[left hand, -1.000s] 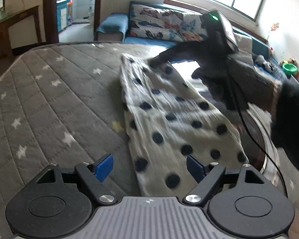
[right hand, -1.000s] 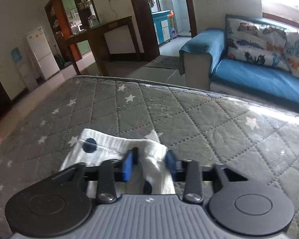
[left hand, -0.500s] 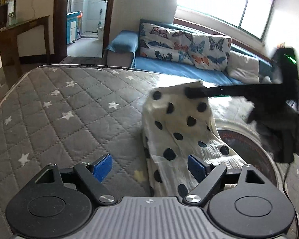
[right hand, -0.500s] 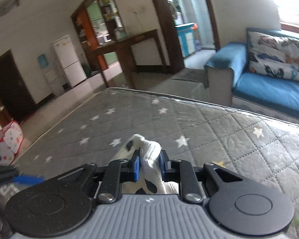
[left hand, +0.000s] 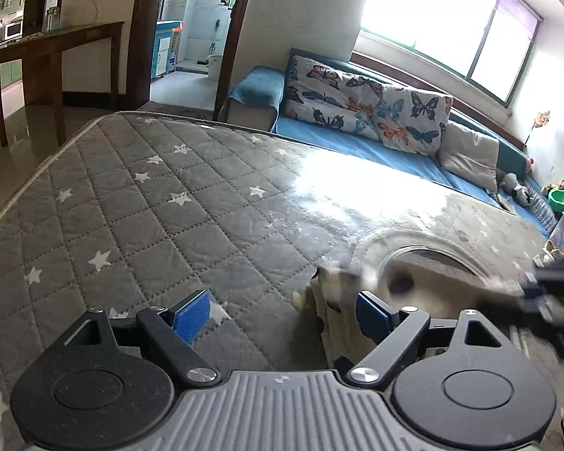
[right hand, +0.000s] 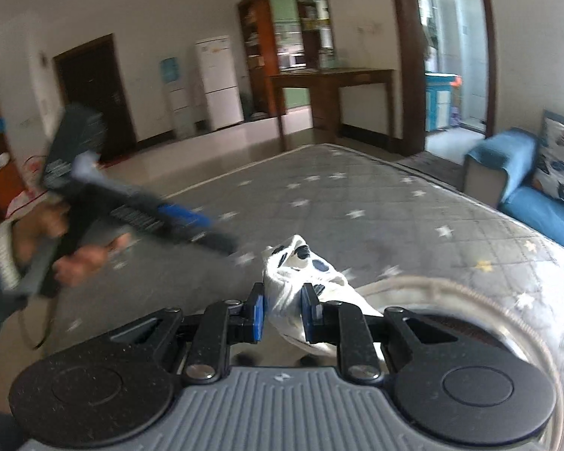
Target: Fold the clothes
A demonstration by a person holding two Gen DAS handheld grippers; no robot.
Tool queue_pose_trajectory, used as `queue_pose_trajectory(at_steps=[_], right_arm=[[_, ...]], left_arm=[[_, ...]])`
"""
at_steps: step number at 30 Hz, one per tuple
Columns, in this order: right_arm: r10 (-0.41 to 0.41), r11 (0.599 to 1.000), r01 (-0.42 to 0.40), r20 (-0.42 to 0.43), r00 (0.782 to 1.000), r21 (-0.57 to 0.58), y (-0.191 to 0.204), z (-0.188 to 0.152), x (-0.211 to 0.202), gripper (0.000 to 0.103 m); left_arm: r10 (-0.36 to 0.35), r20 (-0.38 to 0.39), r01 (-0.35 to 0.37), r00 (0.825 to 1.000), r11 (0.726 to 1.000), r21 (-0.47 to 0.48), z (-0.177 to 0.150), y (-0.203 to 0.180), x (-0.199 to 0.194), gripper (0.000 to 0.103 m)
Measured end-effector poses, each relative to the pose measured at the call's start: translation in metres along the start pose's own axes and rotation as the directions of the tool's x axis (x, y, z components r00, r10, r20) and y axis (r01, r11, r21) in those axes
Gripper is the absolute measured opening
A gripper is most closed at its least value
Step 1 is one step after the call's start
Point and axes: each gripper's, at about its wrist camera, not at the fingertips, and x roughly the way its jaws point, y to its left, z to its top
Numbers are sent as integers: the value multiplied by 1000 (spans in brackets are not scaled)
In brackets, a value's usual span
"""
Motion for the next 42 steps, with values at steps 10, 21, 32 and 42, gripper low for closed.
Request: queue_pose_trajectory(at_steps=[10,21,32,42], right_arm=[[43,973,-56,-63,997,-222,95,-54,-64,18],[-13,888,-56,-147,989,-456,157,-106,-86,19],[-104,803,-8,-153,983,-595,178,-127,-85,20],[-156,740,29,-130,979,-672,188,-142,-80,20]], left_arm=[[-70,29,68,997,996,63,-21,-22,-39,89],[-268,-48,272,962,941,199,-64,-68,-64,84],[-420,-190,461,887,829,316,-97,-123,-46,80],[-499,-229,548,836,782,298,-113,-114,-57,15]])
